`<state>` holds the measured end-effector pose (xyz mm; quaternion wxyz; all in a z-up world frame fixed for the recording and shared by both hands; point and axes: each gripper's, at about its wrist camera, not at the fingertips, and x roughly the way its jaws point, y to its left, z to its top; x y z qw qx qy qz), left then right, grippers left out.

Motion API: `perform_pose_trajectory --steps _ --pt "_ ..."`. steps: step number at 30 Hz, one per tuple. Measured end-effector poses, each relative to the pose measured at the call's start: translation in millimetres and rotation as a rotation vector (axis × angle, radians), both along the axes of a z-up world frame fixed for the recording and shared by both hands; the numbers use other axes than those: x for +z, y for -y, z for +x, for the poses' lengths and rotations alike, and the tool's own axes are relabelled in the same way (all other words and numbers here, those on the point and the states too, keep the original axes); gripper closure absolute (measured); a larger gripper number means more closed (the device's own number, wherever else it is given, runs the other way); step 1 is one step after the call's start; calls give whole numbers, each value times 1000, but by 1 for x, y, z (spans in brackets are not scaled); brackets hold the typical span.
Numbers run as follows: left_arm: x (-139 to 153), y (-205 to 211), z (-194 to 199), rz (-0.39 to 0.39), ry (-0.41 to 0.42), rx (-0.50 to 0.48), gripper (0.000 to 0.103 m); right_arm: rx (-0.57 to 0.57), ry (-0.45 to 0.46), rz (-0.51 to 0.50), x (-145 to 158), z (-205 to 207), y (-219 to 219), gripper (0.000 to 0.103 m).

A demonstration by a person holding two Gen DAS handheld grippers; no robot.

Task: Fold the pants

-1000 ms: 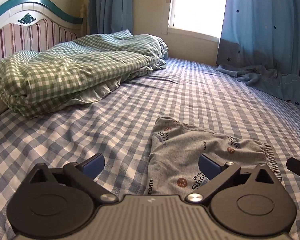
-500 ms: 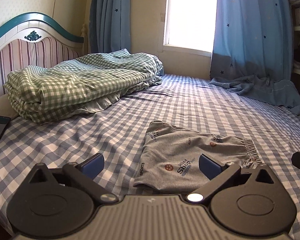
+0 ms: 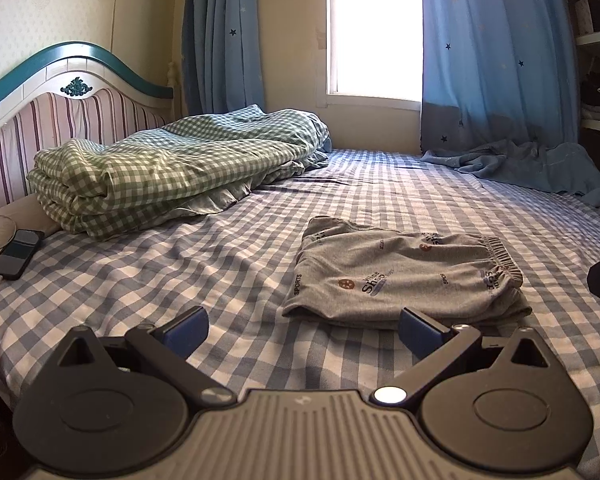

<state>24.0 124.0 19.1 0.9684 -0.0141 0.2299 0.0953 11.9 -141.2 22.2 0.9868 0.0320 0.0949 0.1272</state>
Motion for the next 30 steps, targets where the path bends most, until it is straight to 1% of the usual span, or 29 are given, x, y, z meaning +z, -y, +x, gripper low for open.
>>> perform_pose_trajectory --steps 4,8,11,16,21,25,28,30 --pt "-8 -5 -15 12 8 14 0 -11 -16 -1 -11 -11 0 1" --pt "-16 -11 -28 -17 14 44 0 -22 -36 10 -20 -21 2 1" --pt "-24 -14 -36 -28 -2 52 0 -2 -63 -4 -27 -28 1 1" --pt "-34 -13 -45 -10 -31 57 0 14 -93 -30 -37 -34 -2 1" --pt "-38 -9 -47 3 -40 43 0 16 -95 -45 -39 -32 -5 1" --pt "-39 -7 -45 2 -33 40 0 -2 -79 -74 -41 -32 -6 1" --pt "-40 -4 -43 18 -35 37 0 -16 -74 -108 -44 -32 -8 1" --pt "-41 -3 -43 30 -36 32 0 -15 -81 -113 -46 -31 -7 1"
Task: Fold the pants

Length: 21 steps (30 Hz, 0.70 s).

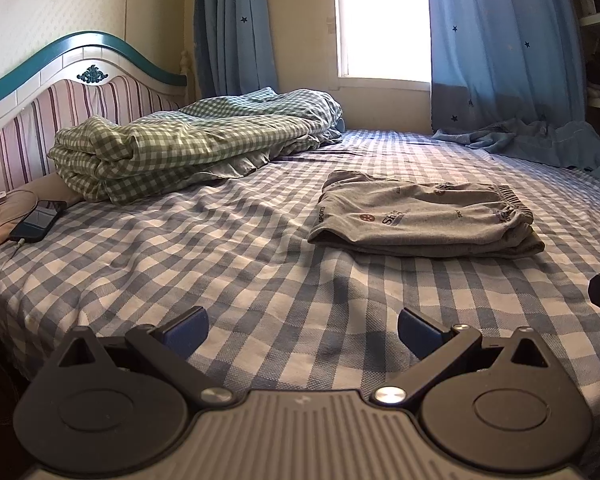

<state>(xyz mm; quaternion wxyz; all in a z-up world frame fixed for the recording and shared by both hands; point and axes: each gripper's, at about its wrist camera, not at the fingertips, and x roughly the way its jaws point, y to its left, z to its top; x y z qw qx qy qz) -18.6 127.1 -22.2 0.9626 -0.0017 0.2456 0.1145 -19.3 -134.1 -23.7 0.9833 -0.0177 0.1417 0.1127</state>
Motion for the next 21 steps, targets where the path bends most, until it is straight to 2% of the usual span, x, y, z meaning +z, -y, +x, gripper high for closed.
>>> perform_pose_trajectory --steps 10,21 --pt "-8 1 1 8 -25 -10 0 7 -41 3 -7 3 0 1" --pt "-6 0 2 4 -23 -10 0 4 -41 2 -8 3 0 1"
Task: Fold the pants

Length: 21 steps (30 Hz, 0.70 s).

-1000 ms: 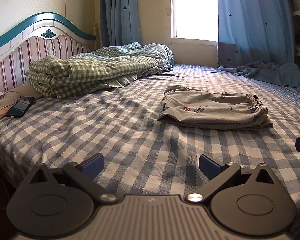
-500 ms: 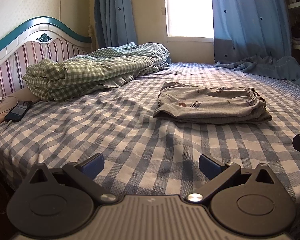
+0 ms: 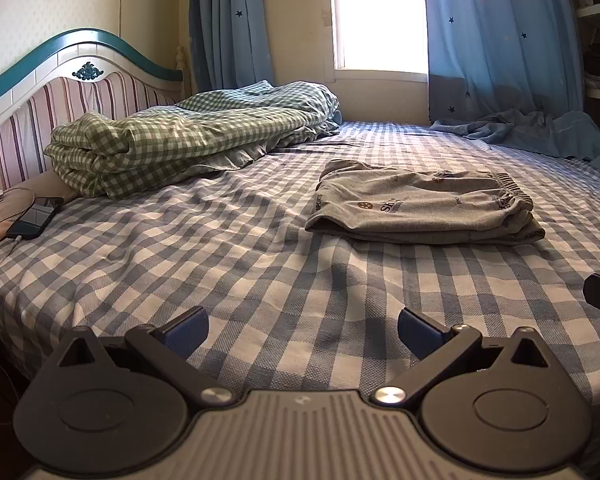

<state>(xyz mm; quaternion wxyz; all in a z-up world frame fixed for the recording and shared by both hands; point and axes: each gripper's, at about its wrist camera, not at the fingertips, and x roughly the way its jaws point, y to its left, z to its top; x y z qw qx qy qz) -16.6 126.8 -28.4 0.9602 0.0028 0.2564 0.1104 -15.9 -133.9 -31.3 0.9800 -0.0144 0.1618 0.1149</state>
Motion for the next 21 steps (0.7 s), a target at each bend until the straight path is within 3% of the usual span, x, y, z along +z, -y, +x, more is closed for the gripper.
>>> perform_pose_trajectory --steps 21 --pt "-1 1 -1 5 -4 -1 0 2 3 -1 0 0 1 1"
